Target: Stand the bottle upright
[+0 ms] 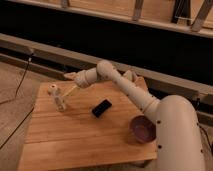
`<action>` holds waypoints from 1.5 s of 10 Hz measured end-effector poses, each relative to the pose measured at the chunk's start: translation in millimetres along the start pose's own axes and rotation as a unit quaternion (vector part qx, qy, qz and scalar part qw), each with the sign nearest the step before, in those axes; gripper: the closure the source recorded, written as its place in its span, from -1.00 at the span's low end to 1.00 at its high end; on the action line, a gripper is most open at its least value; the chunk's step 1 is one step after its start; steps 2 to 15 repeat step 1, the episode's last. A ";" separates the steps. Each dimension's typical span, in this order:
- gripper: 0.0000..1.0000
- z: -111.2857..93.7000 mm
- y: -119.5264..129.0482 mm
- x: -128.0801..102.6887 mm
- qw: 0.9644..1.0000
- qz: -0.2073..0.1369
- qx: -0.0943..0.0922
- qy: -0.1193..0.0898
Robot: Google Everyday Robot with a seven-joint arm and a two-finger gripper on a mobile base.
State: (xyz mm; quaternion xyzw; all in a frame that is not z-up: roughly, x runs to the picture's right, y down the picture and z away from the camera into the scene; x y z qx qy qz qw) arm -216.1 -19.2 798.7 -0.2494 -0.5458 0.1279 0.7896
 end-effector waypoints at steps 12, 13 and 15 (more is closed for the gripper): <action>-0.60 2.4 0.8 -0.8 1.000 -0.001 -0.002 0.000; -0.60 2.4 0.8 -0.8 1.000 -0.001 -0.002 0.000; -0.60 2.4 0.8 -0.8 1.000 -0.001 -0.002 0.000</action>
